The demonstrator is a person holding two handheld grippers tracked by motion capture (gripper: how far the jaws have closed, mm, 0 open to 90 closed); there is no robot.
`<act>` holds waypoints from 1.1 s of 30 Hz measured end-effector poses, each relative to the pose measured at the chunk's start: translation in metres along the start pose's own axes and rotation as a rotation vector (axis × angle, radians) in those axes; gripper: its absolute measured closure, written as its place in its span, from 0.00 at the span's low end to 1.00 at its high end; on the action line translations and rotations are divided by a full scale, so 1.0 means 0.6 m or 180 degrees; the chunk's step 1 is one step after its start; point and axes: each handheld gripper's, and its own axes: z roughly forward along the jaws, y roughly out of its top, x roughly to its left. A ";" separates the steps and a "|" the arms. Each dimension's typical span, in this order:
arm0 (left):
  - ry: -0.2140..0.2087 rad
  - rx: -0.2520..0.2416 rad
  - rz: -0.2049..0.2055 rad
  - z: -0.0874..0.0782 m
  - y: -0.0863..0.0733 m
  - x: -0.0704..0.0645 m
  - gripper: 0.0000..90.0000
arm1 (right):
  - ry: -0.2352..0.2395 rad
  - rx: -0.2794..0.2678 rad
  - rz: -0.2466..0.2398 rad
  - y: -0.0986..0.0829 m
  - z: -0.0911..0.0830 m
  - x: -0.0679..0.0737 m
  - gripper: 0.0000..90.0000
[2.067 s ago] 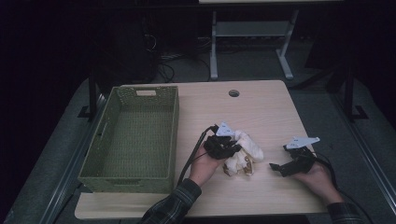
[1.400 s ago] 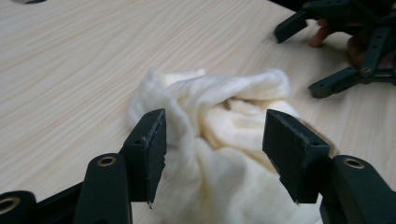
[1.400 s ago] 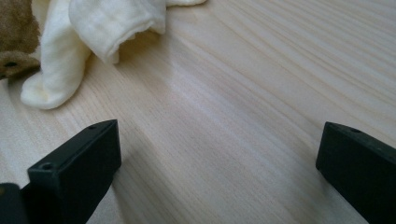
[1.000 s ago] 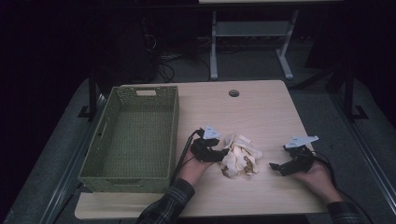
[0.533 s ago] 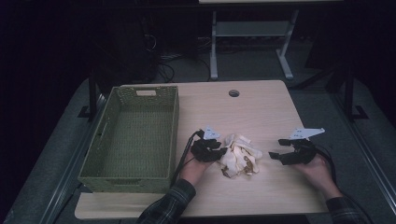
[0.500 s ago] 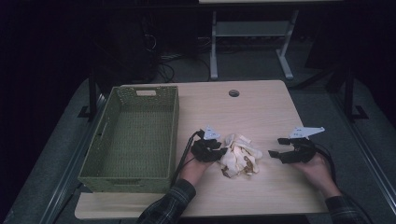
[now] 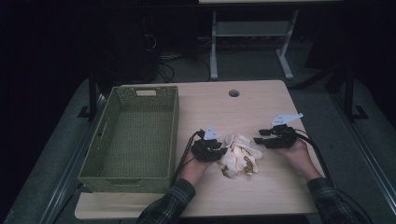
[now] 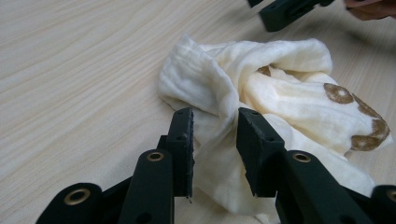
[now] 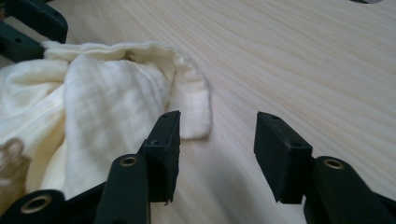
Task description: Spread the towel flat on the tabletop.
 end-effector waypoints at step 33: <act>0.0130 -0.0060 0.0053 -0.004 0.000 0.003 0.60 | -0.0095 0.0093 -0.0166 -0.002 -0.016 -0.014 0.97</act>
